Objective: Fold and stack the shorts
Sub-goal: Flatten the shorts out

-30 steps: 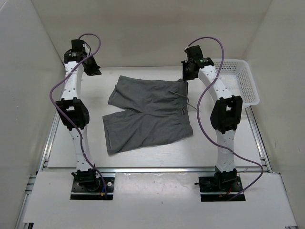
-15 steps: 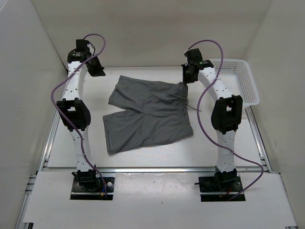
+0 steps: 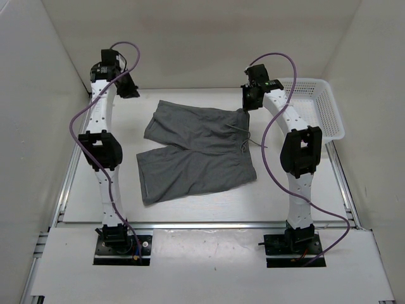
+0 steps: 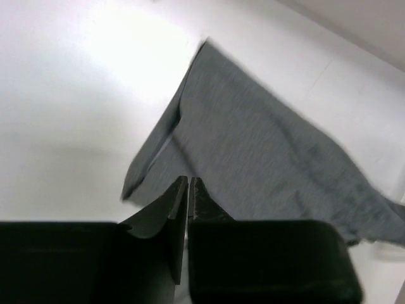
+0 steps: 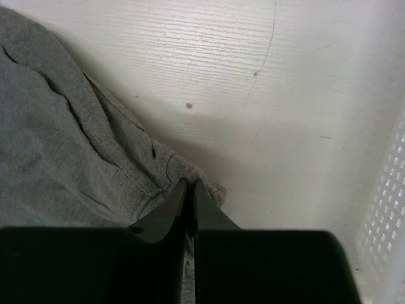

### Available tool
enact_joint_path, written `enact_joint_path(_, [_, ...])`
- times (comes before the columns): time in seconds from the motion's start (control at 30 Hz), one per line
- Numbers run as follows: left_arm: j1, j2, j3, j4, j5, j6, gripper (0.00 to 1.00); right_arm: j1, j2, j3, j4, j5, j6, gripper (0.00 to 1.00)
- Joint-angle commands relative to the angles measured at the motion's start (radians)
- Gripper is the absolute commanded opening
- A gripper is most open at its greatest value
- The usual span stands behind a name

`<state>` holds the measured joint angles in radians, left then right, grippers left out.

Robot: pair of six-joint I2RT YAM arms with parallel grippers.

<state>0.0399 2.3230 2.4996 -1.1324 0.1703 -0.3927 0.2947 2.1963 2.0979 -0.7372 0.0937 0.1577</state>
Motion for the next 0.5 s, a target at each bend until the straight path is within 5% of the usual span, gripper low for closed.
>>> enact_joint_path(0.0, [-0.009, 0.080, 0.183, -0.013, -0.009, -0.040, 0.20, -0.005, -0.010, 0.033, 0.018, -0.012, 0.006, 0.01])
enact_joint_path(0.23, [-0.055, 0.170, 0.093, 0.077, -0.054, -0.080, 0.65, -0.005, -0.001, 0.033, 0.018, -0.032, 0.006, 0.01])
enact_joint_path(0.3, [-0.064, 0.193, 0.093, 0.077, -0.063, -0.080, 0.68, -0.005, 0.008, 0.033, 0.018, -0.032, 0.006, 0.01])
enact_joint_path(0.47, [-0.064, 0.246, 0.070, 0.088, -0.074, -0.071, 0.95, -0.005, 0.031, 0.024, 0.009, -0.032, 0.006, 0.01])
